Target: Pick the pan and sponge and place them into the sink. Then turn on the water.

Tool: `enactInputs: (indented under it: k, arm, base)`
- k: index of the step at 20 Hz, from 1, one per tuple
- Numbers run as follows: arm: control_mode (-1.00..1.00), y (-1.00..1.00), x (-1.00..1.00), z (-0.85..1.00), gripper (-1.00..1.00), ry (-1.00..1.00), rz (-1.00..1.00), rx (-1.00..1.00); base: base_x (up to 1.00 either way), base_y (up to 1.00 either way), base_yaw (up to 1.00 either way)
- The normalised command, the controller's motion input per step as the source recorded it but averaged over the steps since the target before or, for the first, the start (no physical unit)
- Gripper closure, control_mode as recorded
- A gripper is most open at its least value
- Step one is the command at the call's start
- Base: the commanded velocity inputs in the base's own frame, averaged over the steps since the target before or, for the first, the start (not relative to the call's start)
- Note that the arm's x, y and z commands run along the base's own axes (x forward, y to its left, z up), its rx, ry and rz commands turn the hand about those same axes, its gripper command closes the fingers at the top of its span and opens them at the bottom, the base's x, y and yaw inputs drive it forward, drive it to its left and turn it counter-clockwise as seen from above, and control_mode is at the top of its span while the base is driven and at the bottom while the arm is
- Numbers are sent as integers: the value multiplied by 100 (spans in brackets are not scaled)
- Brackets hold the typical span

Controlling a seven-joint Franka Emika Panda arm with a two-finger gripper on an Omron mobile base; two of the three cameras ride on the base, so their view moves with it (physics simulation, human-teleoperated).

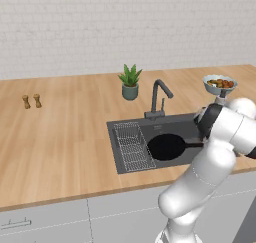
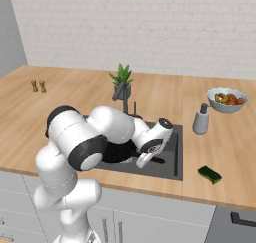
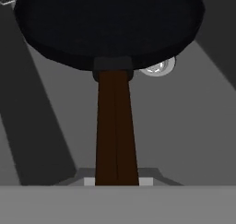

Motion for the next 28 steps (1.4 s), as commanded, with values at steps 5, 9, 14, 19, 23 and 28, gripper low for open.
enactInputs:
  k: [5, 9, 14, 19, 23, 28]
  arm:
    - [-100, 0, 9, -41, 100, 0, 1, 0]
    - [-100, 0, 16, -21, 100, 0, 0, 0]
    - [-100, 0, 32, -20, 100, 0, 0, 1]
    - [-100, 2, 39, -37, 100, 0, -1, 0]
    - [-100, 31, 24, -47, 100, 0, -4, -1]
    - [-100, 58, 30, -35, 100, 0, -7, -7]
  base:
    - [0, 0, 0]
    - [0, 0, 0]
    - [0, 0, 0]
    - [0, 0, 0]
    - [0, 0, 0]
    - [0, 0, 0]
